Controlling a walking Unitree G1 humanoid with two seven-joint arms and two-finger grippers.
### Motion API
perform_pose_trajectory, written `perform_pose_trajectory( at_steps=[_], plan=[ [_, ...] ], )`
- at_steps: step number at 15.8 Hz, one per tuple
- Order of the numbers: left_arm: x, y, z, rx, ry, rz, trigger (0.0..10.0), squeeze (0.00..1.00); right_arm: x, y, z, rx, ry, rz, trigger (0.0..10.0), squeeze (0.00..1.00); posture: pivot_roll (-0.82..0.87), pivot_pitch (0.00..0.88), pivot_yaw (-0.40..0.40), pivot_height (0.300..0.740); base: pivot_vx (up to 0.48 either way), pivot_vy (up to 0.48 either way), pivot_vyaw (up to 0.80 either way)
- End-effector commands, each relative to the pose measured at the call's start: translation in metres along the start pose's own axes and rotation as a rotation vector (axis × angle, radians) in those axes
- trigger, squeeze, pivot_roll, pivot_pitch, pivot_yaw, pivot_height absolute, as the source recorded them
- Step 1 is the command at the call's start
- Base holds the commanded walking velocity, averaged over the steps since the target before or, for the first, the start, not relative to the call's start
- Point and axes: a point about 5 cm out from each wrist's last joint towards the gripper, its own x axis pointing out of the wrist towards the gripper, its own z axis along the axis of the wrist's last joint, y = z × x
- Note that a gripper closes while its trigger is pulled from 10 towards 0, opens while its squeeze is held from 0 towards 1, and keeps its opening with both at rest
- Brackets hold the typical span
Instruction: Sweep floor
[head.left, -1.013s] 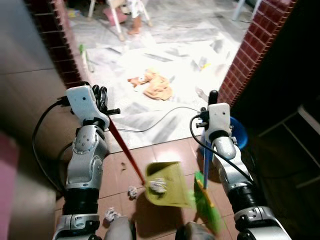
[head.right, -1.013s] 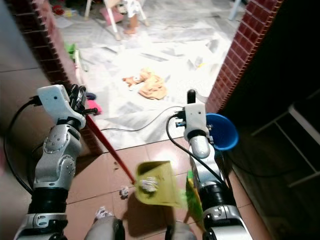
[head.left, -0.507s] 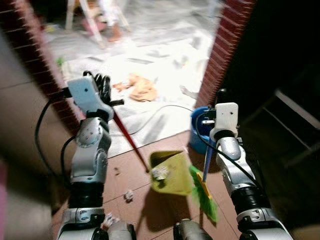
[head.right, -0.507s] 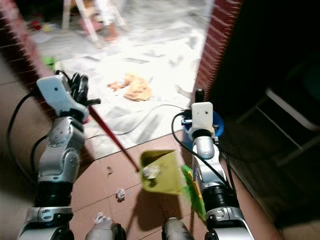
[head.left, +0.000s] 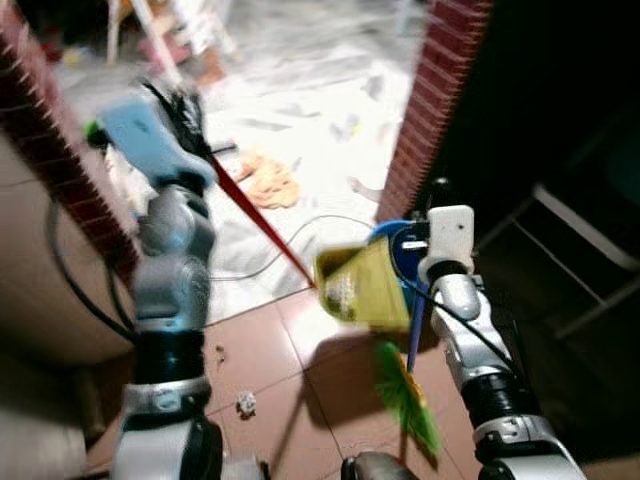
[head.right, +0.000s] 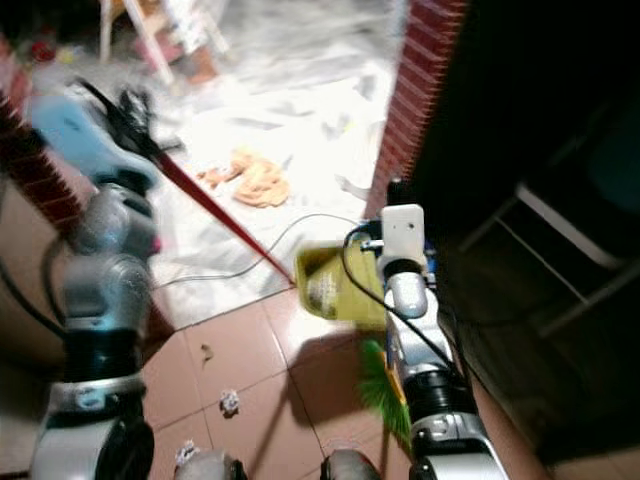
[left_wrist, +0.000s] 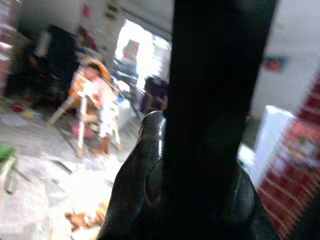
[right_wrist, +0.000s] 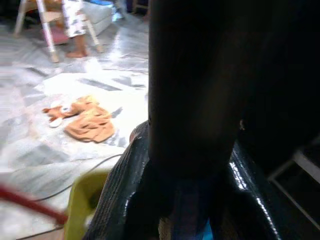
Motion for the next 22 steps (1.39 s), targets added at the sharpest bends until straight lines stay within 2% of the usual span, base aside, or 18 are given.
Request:
perform_pose_trajectory(
  at_steps=[1,5,13,22],
  plan=[
    [0.006,-0.008,0.019,-0.017,-0.075,-0.016,10.0,0.0,0.002,0.0,0.001,-0.002,0.005,0.011,10.0,0.0,-0.04,0.059,0.016,0.731,0.349,0.0,0.0],
    [0.007,-0.008,0.017,-0.014,-0.072,-0.011,10.0,0.0,0.002,0.001,0.0,0.002,0.008,0.025,10.0,0.0,-0.05,0.059,0.018,0.731,0.42,0.0,-0.57],
    [0.004,-0.013,0.011,0.017,-0.052,-0.03,10.0,0.0,0.002,0.005,-0.001,-0.007,0.013,0.067,10.0,0.0,-0.05,0.054,0.021,0.731,0.472,0.0,0.0],
    [0.005,-0.011,0.01,0.046,-0.058,-0.022,10.0,0.0,0.004,0.009,-0.001,-0.005,0.016,0.084,10.0,0.0,-0.04,0.042,0.022,0.731,0.451,0.0,0.0]
  ],
)
